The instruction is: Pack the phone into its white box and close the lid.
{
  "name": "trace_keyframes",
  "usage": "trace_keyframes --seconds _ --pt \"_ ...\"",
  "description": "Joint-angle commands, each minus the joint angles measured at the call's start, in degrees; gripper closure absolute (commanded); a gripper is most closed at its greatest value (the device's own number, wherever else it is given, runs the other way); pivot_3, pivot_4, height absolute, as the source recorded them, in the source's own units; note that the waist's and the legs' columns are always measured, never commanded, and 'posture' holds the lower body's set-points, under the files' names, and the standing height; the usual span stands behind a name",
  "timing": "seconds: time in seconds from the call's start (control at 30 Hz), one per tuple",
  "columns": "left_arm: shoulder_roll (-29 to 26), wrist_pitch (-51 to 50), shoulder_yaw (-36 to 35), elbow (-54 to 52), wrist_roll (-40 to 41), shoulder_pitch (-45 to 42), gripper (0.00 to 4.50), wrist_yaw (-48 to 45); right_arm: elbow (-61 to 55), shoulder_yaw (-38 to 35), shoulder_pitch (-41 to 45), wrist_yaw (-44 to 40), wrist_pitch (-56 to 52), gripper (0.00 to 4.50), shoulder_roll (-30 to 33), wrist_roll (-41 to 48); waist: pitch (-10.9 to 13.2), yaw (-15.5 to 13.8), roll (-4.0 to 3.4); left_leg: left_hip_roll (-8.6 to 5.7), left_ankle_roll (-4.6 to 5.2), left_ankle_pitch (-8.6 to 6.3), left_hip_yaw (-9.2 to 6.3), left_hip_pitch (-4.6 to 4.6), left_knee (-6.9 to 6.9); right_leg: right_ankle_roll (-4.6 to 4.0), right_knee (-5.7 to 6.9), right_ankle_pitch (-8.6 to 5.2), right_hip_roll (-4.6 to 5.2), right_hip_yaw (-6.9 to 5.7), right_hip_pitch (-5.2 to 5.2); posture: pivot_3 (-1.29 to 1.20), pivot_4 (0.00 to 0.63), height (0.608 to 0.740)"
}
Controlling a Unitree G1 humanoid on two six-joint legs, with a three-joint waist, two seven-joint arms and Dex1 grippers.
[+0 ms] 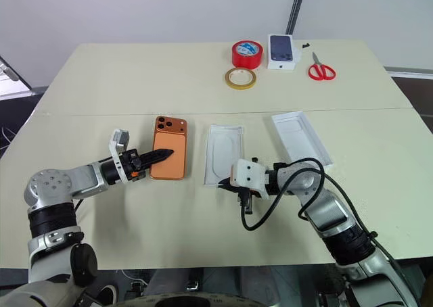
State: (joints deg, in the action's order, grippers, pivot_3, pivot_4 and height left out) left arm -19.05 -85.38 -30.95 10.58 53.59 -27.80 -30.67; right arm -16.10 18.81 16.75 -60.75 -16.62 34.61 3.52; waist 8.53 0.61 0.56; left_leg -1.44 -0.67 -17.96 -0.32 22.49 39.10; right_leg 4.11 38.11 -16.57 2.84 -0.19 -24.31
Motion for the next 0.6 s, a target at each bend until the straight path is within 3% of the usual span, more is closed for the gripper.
trace_keyframes --seconds 0.03,0.17,0.27,0.43,0.6 --pt "1.1 -1.0 -2.0 -0.1 3.6 -2.7 4.5 0.4 -3.9 1.9 0.3 1.0 -1.5 4.47 -1.2 0.2 0.0 0.0 0.0 0.0 0.0 0.0 0.0 0.0 0.01 0.0 0.0 0.0 0.0 0.0 0.0 0.0 0.15 0.74" --pt "4.7 -0.2 -3.1 -0.5 4.5 -3.0 4.5 3.4 -4.1 3.1 0.6 1.6 -3.3 4.47 -2.1 0.9 0.0 0.0 0.01 -0.01 0.0 0.0 0.01 0.0 0.03 0.0 -0.01 0.0 0.0 0.0 0.01 0.0 0.15 0.74" --pt "7.2 -0.1 -3.5 -2.4 5.2 -2.0 4.5 5.5 -3.9 2.8 0.8 2.1 -3.8 3.56 -2.8 1.5 0.0 0.0 0.02 -0.01 0.0 0.0 0.0 0.0 0.03 0.0 0.0 0.0 0.0 0.0 0.01 0.0 0.15 0.74" --pt "9.4 -0.3 -2.7 -5.6 6.7 0.0 4.5 7.4 -7.8 -2.1 1.0 0.8 -4.5 1.12 -2.3 7.6 0.0 0.1 0.01 0.0 -0.04 0.02 0.0 0.0 0.03 0.0 0.0 0.0 -0.03 0.0 0.0 0.0 0.15 0.74" --pt "12.6 -2.0 -1.7 -7.8 8.9 2.5 4.5 8.8 -8.3 -13.1 -2.4 -3.1 -6.7 1.12 3.1 17.2 0.0 -0.4 0.03 0.0 -0.01 0.0 0.0 0.0 0.03 0.01 -0.04 0.0 -0.03 0.0 0.07 0.0 0.15 0.74"
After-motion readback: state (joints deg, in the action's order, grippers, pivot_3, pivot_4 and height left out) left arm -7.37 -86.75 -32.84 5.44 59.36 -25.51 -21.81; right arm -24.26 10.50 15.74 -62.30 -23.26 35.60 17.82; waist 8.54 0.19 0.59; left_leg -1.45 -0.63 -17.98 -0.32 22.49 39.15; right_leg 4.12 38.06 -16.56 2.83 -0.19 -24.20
